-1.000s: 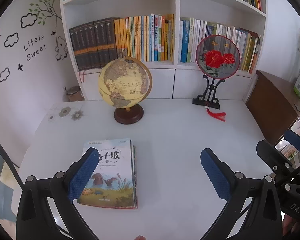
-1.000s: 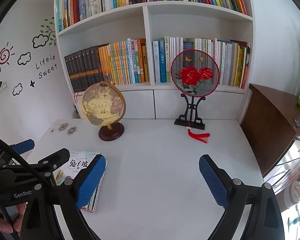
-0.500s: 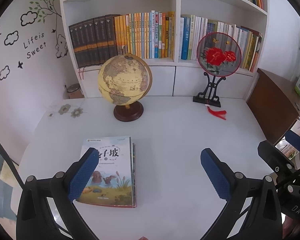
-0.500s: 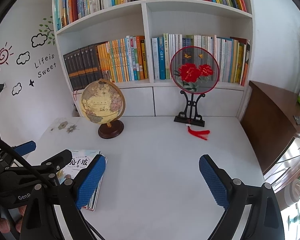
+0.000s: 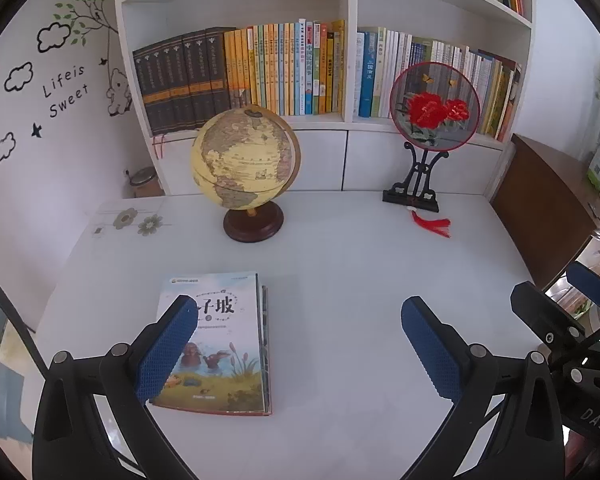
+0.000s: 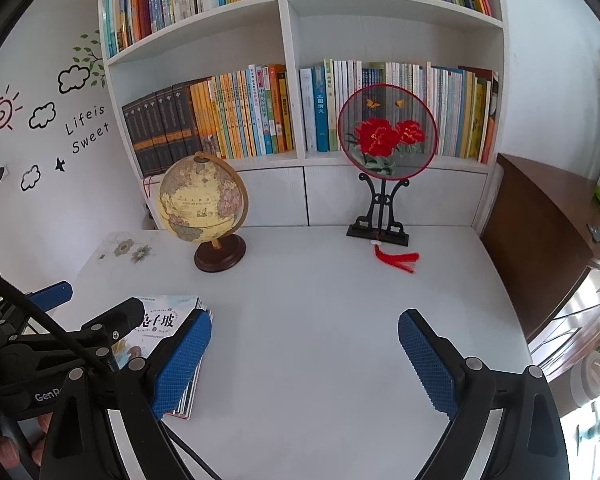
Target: Organize books
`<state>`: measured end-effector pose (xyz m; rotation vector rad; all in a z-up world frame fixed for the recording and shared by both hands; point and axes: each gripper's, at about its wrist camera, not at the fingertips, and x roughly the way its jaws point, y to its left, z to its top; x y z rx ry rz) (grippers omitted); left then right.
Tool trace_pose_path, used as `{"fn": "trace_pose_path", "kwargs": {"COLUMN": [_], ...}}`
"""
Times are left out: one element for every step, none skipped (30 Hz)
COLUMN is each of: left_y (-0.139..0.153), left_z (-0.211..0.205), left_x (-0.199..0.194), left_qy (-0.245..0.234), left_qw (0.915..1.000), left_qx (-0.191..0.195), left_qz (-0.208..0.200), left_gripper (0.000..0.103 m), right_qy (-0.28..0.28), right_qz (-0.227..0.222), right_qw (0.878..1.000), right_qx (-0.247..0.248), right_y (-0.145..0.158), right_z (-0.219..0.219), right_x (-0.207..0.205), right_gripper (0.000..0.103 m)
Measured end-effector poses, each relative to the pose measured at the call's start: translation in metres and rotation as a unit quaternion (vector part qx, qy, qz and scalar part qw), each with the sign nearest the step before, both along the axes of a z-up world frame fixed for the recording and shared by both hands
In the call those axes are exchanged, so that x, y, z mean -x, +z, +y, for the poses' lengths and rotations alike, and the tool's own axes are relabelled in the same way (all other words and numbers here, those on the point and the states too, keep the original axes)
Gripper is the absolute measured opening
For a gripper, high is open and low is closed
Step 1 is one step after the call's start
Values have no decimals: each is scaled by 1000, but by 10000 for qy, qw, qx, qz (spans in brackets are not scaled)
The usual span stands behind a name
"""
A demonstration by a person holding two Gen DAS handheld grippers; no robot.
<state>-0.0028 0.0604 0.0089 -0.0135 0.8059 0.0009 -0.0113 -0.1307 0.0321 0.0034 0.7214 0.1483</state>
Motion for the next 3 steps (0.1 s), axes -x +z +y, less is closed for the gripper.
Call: {"fn": "trace_pose_path", "kwargs": {"left_y": [0,0,0], "left_z": [0,1,1], "left_x": [0,-1,-1], "left_qy": [-17,-26,-16], "left_qw": [10000,10000,10000], "left_qx": [14,33,45], "left_qz": [4,5,4], "left_gripper": [102,102,102], "right_qy": [-7,-10,-14], "right_qz": [-5,-13,-14], "right_qw": [10000,10000,10000], "right_qx": [6,17,22], "right_y": [0,0,0], "right_z": [0,0,1], "right_x": [1,1,1], "right_gripper": [94,94,94]}}
